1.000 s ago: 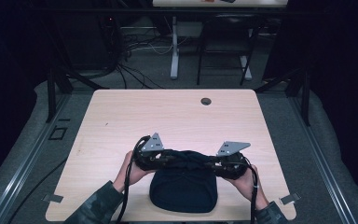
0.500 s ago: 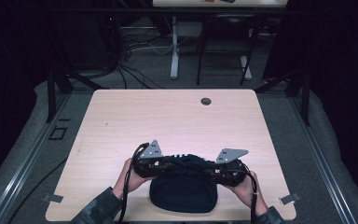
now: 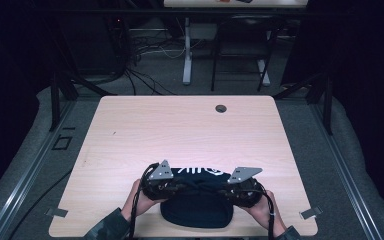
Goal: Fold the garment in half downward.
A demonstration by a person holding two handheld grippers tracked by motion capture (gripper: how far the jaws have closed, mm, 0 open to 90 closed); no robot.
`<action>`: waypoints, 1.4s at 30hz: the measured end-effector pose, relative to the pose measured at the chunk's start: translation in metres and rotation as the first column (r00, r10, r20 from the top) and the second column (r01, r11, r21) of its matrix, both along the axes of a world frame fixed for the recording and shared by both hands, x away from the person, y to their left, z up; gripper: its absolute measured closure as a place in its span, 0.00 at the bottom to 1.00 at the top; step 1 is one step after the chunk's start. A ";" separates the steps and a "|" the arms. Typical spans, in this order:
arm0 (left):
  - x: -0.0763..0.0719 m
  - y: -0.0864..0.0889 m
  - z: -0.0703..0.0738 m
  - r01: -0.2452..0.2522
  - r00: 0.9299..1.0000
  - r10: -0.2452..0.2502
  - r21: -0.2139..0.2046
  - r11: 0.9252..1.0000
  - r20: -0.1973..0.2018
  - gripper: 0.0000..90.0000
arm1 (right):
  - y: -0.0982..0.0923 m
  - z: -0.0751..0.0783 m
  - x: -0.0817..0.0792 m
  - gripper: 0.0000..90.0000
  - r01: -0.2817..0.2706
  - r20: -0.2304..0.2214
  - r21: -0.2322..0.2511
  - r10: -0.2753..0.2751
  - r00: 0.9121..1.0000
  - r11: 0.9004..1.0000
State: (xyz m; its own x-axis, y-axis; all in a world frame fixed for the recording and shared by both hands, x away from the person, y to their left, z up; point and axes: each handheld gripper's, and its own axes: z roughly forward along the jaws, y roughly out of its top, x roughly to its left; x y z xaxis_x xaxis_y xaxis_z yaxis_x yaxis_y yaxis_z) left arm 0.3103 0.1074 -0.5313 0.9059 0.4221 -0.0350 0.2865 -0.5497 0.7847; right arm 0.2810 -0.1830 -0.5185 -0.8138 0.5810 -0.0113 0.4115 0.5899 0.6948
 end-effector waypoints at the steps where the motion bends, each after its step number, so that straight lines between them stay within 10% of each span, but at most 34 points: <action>1: -0.001 0.000 0.000 0.000 1.000 0.000 0.002 1.000 0.003 0.79 | 0.000 0.000 0.000 0.76 -0.001 -0.002 -0.004 0.001 1.000 1.000; 17: -0.019 0.002 -0.018 -0.008 1.000 0.008 0.035 0.999 0.000 0.74 | 0.004 -0.018 -0.013 0.74 -0.025 -0.014 -0.047 0.024 1.000 0.999; 29: -0.034 0.013 -0.016 -0.015 0.998 0.018 0.060 0.998 -0.055 0.52 | 0.000 -0.020 -0.024 0.63 -0.028 -0.032 -0.056 0.026 0.999 0.998; 34: -0.039 0.025 0.001 -0.032 0.999 0.033 0.007 0.999 -0.033 0.48 | -0.008 -0.010 -0.029 0.58 -0.021 -0.052 0.024 0.023 0.998 0.999; 42: -0.016 0.016 0.014 -0.128 0.992 0.128 0.017 0.992 0.024 0.49 | -0.007 0.012 -0.018 0.66 0.040 0.041 0.086 -0.043 0.998 0.995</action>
State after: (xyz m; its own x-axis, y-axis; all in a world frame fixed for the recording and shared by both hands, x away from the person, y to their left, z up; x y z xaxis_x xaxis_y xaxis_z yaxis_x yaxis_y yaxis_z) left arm 0.2943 0.1239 -0.5169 0.8448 0.5350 -0.0066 0.3378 -0.5238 0.7820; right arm 0.2631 -0.1896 -0.5067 -0.7888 0.6146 0.0058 0.4034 0.5107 0.7592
